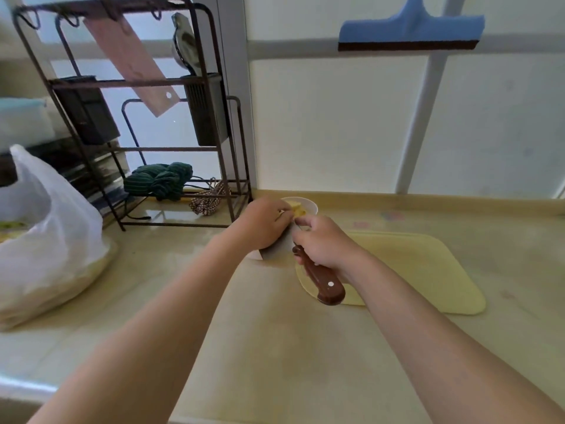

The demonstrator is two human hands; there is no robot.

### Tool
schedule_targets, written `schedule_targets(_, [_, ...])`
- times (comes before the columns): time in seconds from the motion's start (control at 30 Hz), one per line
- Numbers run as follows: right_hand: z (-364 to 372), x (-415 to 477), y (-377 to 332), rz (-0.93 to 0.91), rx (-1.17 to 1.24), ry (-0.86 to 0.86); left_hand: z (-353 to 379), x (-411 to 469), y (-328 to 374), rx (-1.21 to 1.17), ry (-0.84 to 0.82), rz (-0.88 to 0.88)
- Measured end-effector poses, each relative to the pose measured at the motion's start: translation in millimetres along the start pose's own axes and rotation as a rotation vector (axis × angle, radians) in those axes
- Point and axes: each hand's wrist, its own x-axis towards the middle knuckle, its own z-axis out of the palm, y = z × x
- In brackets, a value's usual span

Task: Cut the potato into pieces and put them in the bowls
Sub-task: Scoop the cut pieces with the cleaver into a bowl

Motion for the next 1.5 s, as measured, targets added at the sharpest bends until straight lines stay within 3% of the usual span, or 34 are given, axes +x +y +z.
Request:
schedule_targets(0.2, [-21,-3,2,0.059,-0.153,0.036,16,-4,-14,-0.146,0.086,-0.115])
schedule_targets(0.5, [-57,-16,7,0.05,-0.234,0.038,17,2,-21,-0.017,0.031,-0.299])
schedule_targets(0.93, [-90,-33,38,0.046,-0.114,0.121,6,2,-23,-0.286,0.273,-0.414])
schedule_targets(1.17, [-117,-52,64,0.06,-0.139,0.247,5,9,13,-0.388,0.29,-0.32])
schedule_targets(1.5, [-158,-65,101,0.113,-0.276,0.303,48,12,86,-0.237,0.104,-0.062])
